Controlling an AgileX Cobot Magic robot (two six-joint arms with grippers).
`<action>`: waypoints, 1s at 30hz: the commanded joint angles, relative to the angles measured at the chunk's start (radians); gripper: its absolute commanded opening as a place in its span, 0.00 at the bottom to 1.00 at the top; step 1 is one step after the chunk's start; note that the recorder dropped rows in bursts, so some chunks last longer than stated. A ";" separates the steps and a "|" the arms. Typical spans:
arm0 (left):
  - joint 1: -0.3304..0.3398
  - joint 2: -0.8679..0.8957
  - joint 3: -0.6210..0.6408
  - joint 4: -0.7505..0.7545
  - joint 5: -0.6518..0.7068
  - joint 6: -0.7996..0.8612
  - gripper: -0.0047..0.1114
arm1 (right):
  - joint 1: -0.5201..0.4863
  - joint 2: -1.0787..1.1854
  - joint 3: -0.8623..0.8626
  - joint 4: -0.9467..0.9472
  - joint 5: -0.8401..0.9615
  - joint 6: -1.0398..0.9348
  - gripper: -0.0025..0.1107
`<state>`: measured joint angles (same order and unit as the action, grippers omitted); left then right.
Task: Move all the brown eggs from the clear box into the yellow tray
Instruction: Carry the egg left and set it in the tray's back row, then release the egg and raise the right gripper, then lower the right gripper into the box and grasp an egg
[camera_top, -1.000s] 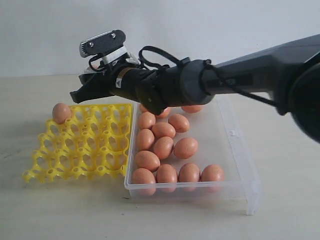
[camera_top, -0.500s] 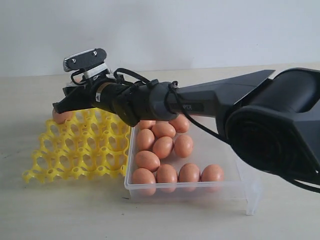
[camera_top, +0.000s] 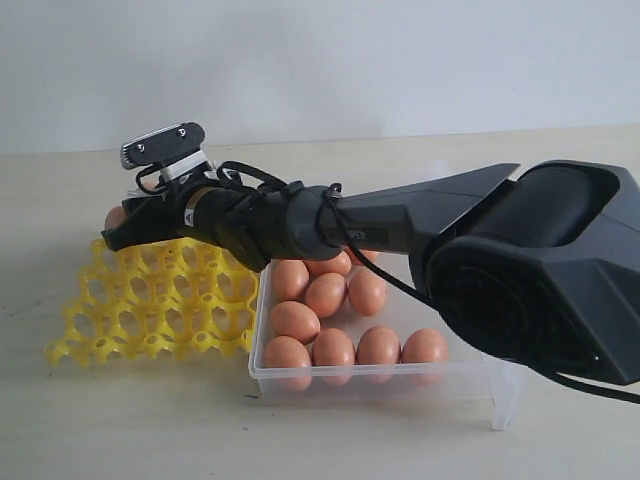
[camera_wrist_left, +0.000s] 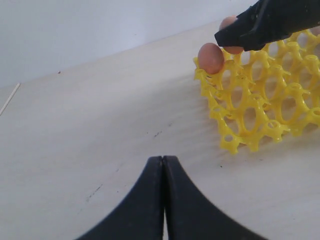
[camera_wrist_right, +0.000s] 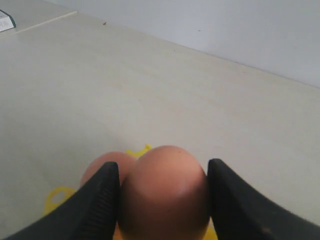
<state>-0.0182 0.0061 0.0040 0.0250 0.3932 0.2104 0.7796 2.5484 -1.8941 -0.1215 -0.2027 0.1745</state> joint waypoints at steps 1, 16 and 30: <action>-0.002 -0.006 -0.004 0.000 -0.005 -0.005 0.04 | -0.001 0.001 -0.008 -0.013 0.007 0.003 0.52; -0.002 -0.006 -0.004 0.000 -0.005 -0.005 0.04 | -0.001 -0.191 -0.008 -0.094 0.375 0.001 0.57; -0.002 -0.006 -0.004 0.000 -0.005 -0.005 0.04 | -0.127 -0.465 0.152 -0.167 1.226 0.169 0.57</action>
<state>-0.0182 0.0061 0.0040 0.0250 0.3932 0.2104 0.6738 2.0946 -1.7942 -0.2937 1.0284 0.3199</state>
